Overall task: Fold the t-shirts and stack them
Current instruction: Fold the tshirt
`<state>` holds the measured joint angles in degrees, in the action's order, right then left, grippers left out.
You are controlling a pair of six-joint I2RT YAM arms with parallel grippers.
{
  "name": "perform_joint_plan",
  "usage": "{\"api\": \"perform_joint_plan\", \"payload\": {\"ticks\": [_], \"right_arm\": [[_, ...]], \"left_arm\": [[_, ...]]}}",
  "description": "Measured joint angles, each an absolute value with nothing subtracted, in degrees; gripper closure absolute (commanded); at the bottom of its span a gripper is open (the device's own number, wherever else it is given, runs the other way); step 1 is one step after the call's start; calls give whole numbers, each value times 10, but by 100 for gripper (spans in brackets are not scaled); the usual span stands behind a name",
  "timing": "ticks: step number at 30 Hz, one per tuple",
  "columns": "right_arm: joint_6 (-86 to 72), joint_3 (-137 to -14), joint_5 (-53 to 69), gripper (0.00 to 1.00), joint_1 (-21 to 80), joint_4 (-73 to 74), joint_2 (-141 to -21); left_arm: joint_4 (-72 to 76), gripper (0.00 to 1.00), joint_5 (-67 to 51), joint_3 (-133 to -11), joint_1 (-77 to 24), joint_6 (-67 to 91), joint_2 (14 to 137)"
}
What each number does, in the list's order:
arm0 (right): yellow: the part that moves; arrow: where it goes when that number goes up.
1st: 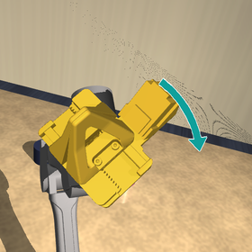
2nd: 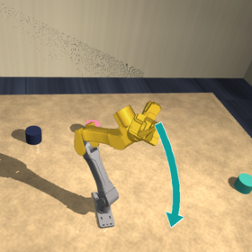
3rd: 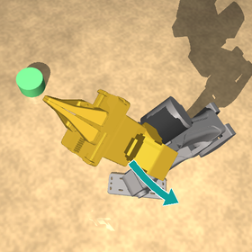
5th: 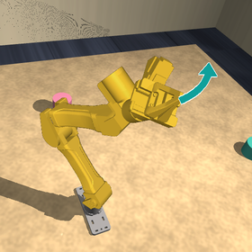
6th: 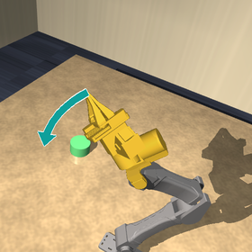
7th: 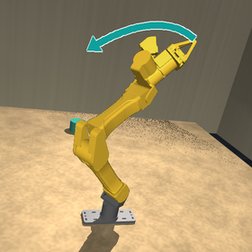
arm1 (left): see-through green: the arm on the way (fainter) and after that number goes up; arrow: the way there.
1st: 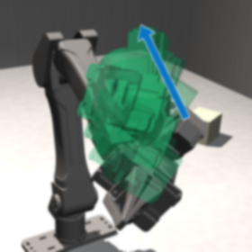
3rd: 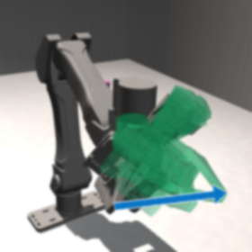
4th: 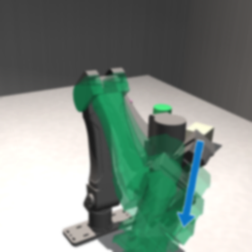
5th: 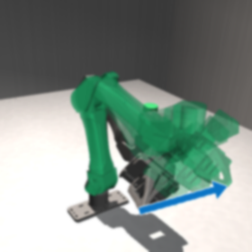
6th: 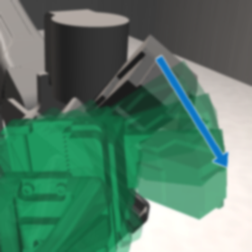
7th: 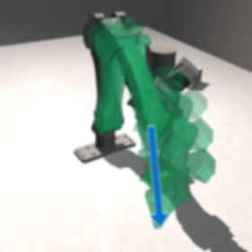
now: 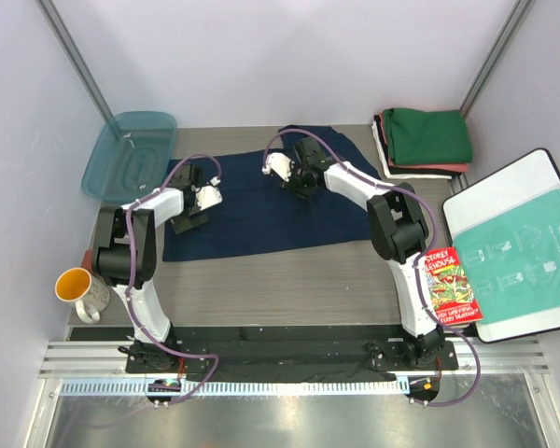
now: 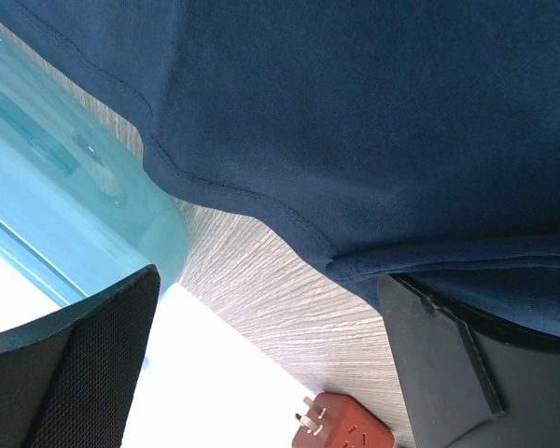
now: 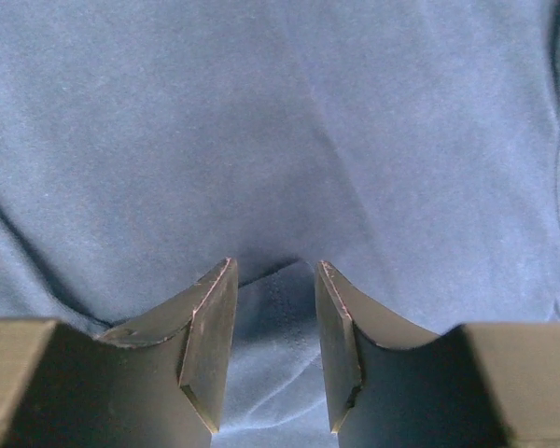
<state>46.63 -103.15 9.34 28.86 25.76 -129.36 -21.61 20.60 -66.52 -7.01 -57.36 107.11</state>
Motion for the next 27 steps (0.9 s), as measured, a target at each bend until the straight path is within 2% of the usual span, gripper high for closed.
{"api": "perform_joint_plan", "payload": {"ticks": [14,17,18,21,27], "right_arm": [[483,-1042,81,61,276,258,-1303],[484,-1044,81,67,275,258,-1312],[485,-1045,82,75,275,258,-1313],[491,-1048,81,85,275,261,-1314],[495,-1059,81,94,275,274,-1316]], "left_arm": [[-216,0,207,-677,-70,-574,1080],[-216,0,206,-680,-70,-574,1083],[-216,0,206,-682,-70,-574,1084],[-216,0,207,-686,-70,-574,1087],[-216,0,207,-692,-70,-574,1092]]}}
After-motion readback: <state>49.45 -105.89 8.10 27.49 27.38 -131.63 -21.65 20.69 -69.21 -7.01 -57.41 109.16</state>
